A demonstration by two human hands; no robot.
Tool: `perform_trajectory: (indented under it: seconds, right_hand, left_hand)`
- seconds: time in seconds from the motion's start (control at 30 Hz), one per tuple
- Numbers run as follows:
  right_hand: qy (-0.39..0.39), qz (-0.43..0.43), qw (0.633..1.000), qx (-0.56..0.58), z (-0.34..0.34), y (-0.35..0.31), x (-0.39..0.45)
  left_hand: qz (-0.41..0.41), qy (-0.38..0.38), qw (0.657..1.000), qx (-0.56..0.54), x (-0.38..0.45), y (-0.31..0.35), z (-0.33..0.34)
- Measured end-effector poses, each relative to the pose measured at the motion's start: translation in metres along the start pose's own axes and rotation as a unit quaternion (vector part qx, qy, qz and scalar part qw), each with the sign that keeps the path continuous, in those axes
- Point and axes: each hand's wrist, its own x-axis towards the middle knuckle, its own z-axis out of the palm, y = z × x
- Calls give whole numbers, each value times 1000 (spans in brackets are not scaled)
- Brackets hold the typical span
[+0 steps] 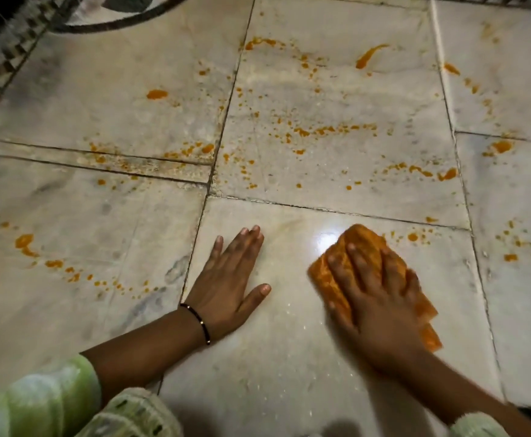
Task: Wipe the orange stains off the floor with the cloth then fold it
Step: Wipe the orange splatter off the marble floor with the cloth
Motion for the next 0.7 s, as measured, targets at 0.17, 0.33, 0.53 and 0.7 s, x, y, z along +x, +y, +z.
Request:
perform_trajectory:
  seconds: [0.17, 0.33, 0.53, 0.7]
  right_hand:
    - [0, -111, 994, -8, 5, -39, 43]
    - [2, 9, 1000, 11, -6, 19, 72]
    - [-2, 74, 997, 10, 6, -7, -13]
    - [-25, -20, 999, 3, -5, 21, 56]
  left_hand:
    - [22, -51, 994, 92, -2, -1, 10]
    - [29, -70, 991, 114, -3, -3, 11]
    - [16, -35, 997, 64, 15, 12, 4]
    - [60, -32, 995, 68, 52, 32, 5]
